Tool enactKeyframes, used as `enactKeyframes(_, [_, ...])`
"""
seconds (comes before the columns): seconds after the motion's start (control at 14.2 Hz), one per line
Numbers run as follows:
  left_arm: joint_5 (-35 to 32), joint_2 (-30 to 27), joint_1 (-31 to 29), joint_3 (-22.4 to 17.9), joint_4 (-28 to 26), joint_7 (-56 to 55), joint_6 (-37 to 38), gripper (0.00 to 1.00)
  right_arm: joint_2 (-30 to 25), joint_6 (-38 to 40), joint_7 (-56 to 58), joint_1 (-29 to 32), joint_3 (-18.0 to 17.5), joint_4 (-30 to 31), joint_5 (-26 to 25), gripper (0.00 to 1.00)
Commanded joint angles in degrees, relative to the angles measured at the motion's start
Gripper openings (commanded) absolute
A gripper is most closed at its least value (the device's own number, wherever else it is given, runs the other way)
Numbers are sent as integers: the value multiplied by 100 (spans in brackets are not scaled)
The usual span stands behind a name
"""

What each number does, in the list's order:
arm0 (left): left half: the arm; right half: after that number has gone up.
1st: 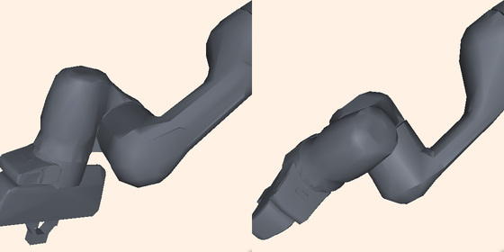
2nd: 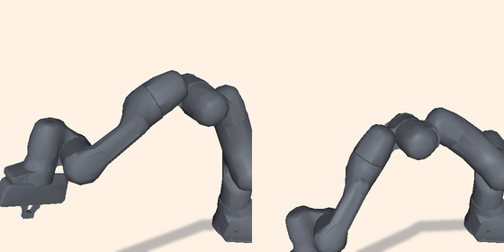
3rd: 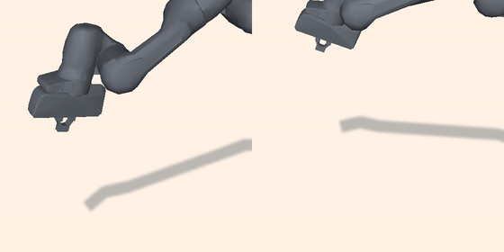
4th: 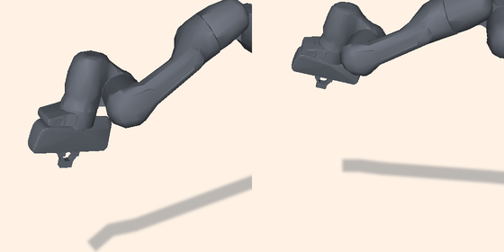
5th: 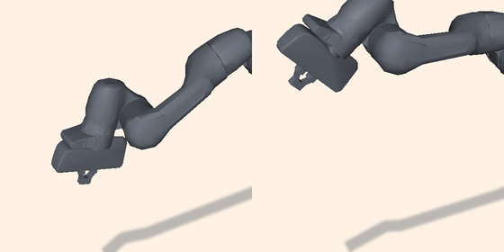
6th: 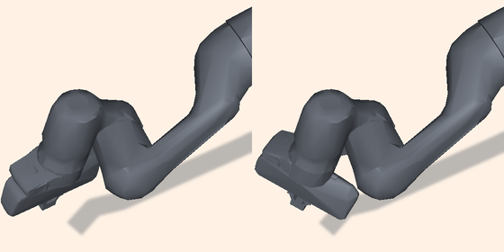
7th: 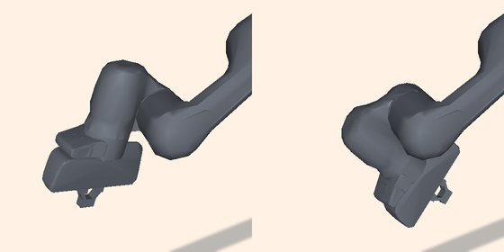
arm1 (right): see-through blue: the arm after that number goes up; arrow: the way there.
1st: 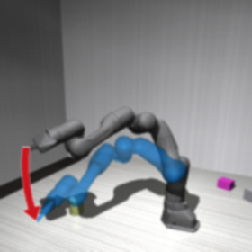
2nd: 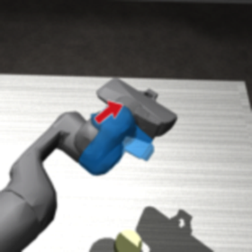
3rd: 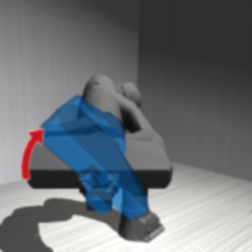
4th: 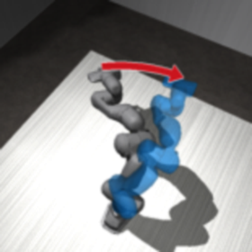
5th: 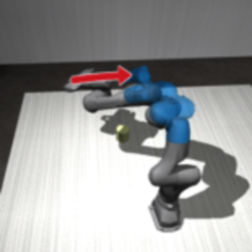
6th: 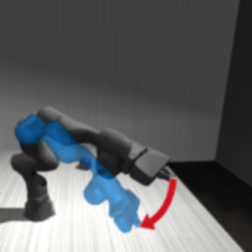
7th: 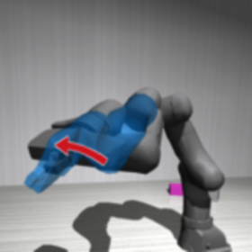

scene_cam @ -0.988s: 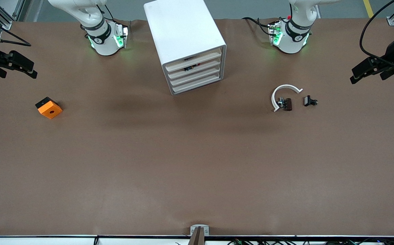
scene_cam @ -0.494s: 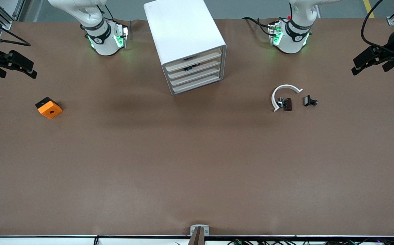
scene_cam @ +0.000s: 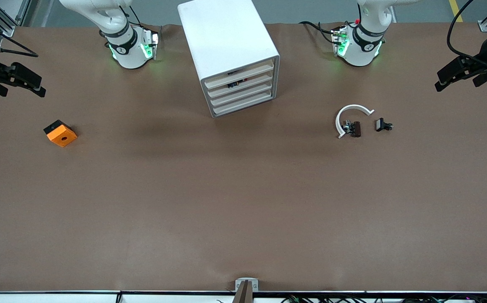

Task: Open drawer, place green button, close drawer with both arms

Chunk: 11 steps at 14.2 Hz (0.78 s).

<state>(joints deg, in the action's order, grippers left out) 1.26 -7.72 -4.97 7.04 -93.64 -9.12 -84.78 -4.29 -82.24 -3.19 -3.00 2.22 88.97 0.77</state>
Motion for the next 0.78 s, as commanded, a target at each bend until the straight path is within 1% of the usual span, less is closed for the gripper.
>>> enactKeyframes(0.0, [-239, -45, -39, 61, 22, 191, 102, 100, -55, 15, -58, -34, 6, -29, -33, 100])
enactKeyframes(0.42, [-241, 8, -30, 61, 30, 226, 94, 100, -55, 15, -58, -34, -3, -38, -33, 100])
enactKeyframes(0.71, [-240, 122, -13, 61, 180, 174, 102, 100, -55, 15, -58, -34, -3, -38, -33, 100])
